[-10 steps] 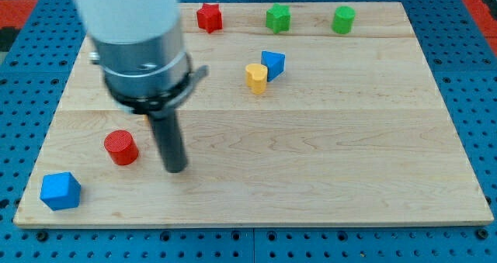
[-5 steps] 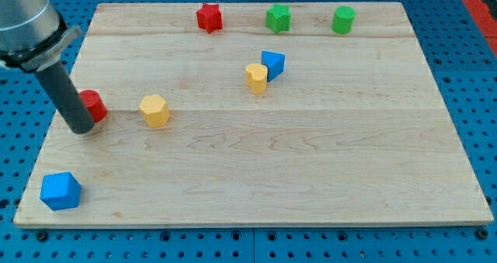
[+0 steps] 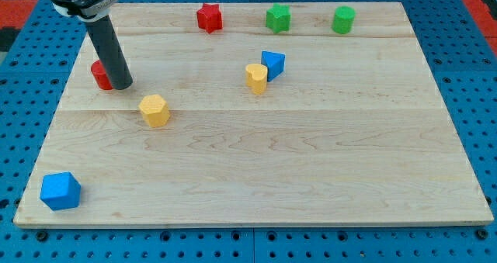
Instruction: Move the red circle left side of red star
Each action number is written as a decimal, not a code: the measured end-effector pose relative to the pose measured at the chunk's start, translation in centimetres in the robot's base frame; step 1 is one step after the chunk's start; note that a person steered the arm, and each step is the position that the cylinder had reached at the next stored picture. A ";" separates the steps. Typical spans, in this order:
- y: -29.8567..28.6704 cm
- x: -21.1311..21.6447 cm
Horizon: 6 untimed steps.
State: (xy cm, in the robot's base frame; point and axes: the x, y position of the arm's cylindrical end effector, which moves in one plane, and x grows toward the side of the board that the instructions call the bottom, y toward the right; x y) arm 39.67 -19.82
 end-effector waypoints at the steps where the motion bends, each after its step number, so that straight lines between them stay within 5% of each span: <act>1: -1.5 0.6; 3: -6.0 -0.3; 6: -2.9 -7.1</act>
State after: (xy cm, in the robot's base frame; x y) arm 32.62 -22.76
